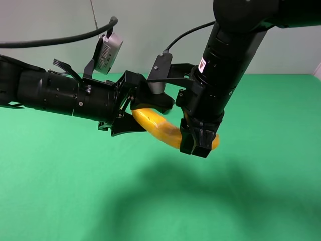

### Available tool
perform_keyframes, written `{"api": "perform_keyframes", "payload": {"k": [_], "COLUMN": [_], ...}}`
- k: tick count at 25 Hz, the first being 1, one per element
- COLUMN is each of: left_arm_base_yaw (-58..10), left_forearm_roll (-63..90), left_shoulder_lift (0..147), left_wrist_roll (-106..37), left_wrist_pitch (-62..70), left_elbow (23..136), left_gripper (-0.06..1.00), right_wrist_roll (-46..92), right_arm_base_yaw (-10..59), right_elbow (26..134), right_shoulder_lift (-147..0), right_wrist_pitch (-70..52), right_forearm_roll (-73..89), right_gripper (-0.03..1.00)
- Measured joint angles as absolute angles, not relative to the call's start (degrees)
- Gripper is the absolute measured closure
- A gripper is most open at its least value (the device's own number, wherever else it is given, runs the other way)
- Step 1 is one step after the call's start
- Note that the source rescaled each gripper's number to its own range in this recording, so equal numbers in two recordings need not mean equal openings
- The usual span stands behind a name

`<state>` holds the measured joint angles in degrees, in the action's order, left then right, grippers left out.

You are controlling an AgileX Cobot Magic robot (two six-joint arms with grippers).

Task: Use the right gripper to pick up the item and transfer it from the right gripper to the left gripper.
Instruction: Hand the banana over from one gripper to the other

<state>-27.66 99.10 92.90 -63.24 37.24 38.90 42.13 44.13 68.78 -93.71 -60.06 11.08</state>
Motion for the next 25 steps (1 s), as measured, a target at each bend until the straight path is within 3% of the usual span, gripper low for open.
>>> {"api": "perform_keyframes", "payload": {"k": [6, 13, 24, 25], "left_arm_base_yaw": [-27.66, -27.66, -27.66, -27.66], "left_forearm_roll": [99.16, 99.68, 99.75, 99.75], "left_shoulder_lift": [92.9, 92.92, 92.92, 92.92], "left_wrist_roll": [-63.09, -62.75, -62.47, -62.47], "left_wrist_pitch": [35.93, 34.64, 34.64, 34.64], "left_elbow": [38.9, 38.9, 38.9, 38.9], "left_gripper": [0.4, 0.86, 0.86, 0.86], "right_wrist_roll": [42.13, 41.85, 41.53, 40.71], "right_arm_base_yaw": [44.13, 44.13, 44.13, 44.13], "right_elbow": [68.78, 68.78, 68.78, 68.78], "right_shoulder_lift": [-93.71, -93.71, -93.71, -93.71], "right_wrist_pitch": [-60.06, -60.05, -60.0, -60.0], "right_forearm_roll": [11.08, 11.02, 11.02, 11.02], "right_gripper": [0.96, 0.96, 0.96, 0.9]}}
